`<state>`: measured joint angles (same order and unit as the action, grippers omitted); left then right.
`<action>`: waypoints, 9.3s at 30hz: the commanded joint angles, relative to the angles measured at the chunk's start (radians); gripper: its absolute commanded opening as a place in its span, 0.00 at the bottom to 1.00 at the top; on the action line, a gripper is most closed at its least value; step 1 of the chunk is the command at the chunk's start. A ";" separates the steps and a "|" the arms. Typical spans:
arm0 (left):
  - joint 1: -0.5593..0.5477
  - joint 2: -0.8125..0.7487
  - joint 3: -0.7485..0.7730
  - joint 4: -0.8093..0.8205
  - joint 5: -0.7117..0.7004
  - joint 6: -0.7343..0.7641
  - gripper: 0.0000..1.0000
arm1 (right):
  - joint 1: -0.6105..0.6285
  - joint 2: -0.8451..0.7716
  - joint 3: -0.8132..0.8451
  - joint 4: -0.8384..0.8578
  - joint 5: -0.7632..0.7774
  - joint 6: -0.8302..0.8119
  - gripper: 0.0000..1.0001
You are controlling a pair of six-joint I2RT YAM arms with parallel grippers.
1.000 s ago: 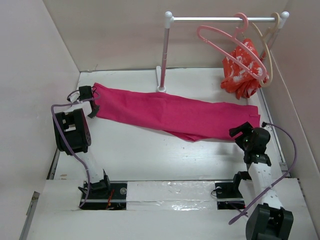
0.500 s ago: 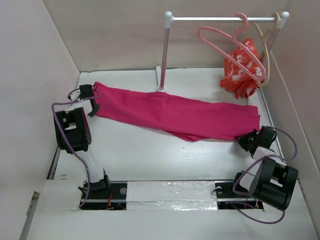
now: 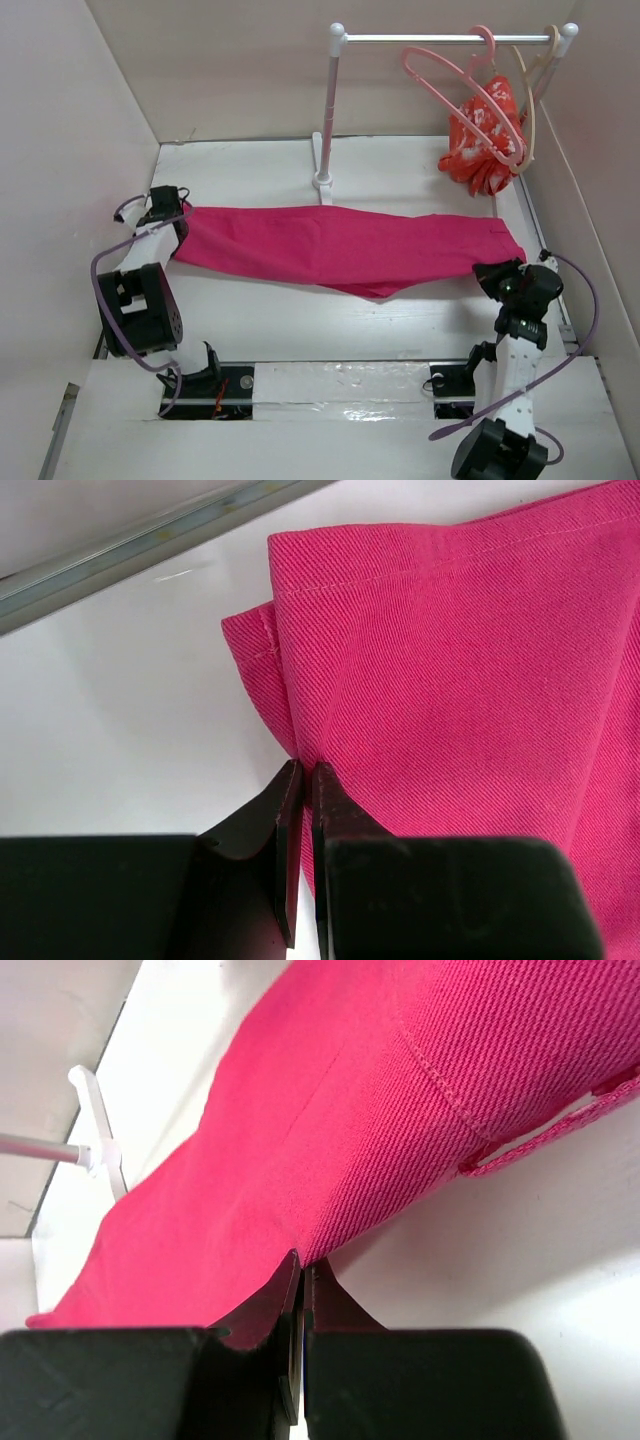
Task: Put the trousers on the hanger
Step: Fold the trousers at the center of the board, then pick up the hanger from the clothesline, then place the trousers on the hanger.
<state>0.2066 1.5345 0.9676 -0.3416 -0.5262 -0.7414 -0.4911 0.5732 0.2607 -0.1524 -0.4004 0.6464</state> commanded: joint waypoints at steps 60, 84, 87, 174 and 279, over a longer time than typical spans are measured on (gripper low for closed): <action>-1.208 -0.267 -0.590 0.489 -0.103 -0.188 0.00 | 1.163 0.181 0.638 -0.070 0.603 -0.102 0.00; -1.498 0.331 0.054 0.607 -0.032 -0.118 0.00 | 1.208 0.323 1.155 -0.214 0.614 -0.280 0.00; -1.485 0.236 -0.010 0.627 -0.080 -0.113 0.27 | 1.208 0.343 1.152 -0.216 0.598 -0.290 0.00; -1.227 -0.485 -0.397 0.793 0.055 0.263 0.10 | 0.975 0.574 1.142 -0.170 1.089 -0.386 0.81; -1.245 0.248 0.265 0.713 -0.029 0.117 0.00 | 1.335 0.137 0.210 -0.165 0.885 -0.001 0.76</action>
<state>-1.0328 1.8858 1.3338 0.2600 -0.5373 -0.5423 0.8310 0.7490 0.4351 -0.2993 0.4931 0.6334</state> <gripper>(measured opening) 0.055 0.755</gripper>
